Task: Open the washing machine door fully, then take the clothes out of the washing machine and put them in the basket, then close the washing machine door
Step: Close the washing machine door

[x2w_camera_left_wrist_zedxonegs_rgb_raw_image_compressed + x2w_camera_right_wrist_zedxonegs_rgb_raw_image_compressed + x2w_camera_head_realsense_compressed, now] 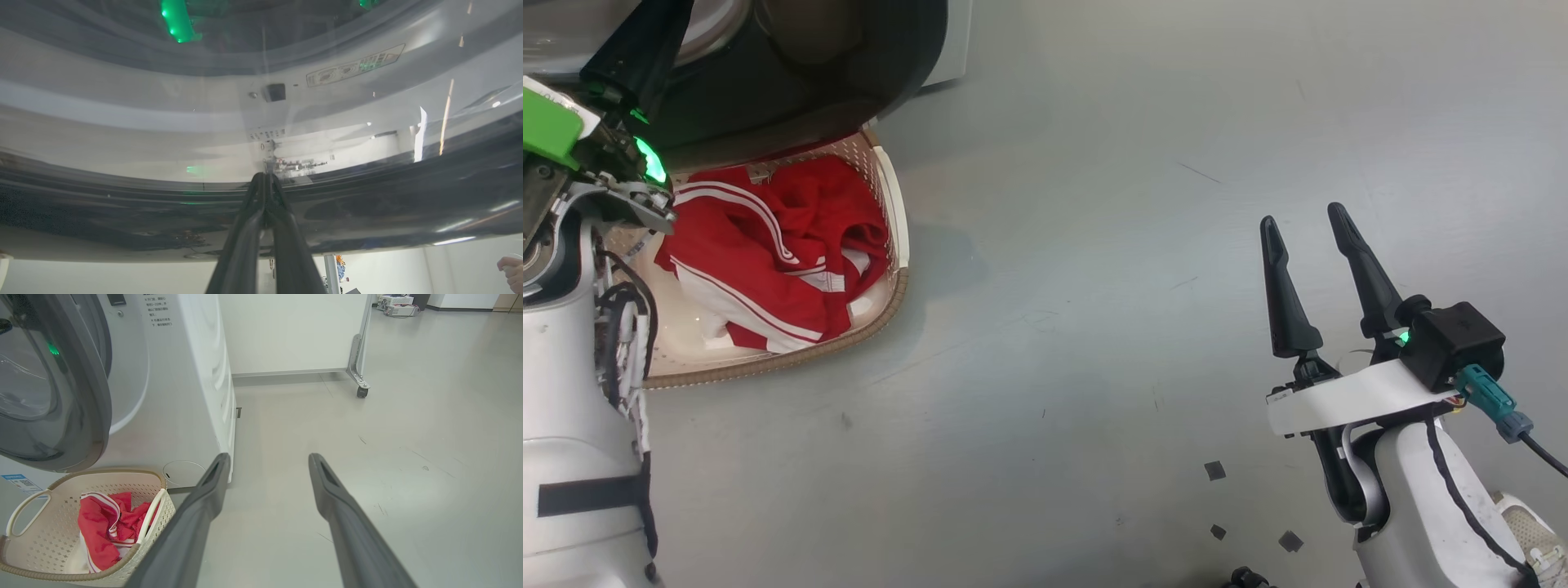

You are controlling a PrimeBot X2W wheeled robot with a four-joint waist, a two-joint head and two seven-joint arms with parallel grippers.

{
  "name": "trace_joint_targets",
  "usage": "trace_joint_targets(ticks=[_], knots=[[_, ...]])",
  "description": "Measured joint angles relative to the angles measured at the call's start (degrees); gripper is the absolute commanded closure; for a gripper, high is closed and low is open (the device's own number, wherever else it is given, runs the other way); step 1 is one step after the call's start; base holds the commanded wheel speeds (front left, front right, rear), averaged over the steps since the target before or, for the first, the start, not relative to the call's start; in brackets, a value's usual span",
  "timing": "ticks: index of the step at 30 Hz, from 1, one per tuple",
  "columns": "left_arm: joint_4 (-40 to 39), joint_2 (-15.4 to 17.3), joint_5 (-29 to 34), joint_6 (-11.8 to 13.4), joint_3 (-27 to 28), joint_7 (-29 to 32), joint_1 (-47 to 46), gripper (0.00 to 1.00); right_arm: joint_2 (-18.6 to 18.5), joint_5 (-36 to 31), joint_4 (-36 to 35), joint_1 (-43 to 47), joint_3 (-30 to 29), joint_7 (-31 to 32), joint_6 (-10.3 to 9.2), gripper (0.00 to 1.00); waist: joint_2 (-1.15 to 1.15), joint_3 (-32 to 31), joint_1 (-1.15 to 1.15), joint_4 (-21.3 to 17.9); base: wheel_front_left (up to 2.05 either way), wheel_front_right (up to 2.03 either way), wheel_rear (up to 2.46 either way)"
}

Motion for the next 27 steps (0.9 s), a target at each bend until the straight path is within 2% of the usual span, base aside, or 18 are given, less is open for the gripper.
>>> trace_joint_targets(ticks=[10,18,27], knots=[[5.0,-0.7,1.1,0.0,-0.3,-0.7,-3.2,1.0,0.1,0.0,1.3,-0.3,-0.5,-0.1,0.0,0.0,0.0,-0.5,0.0,-0.2,0.0,0.0,0.0],[6.9,-1.9,-1.1,0.0,-0.3,0.4,-1.9,1.0,-0.1,-0.1,2.1,-0.3,-1.5,-0.5,-0.02,0.0,0.0,-1.6,0.0,1.8,0.0,0.0,0.0],[2.2,-2.6,-3.9,-0.1,1.9,0.6,4.9,1.0,-1.0,-0.5,3.0,-0.2,-2.5,-0.5,-0.01,0.0,0.0,-4.0,0.0,4.8,0.0,0.0,0.0]])
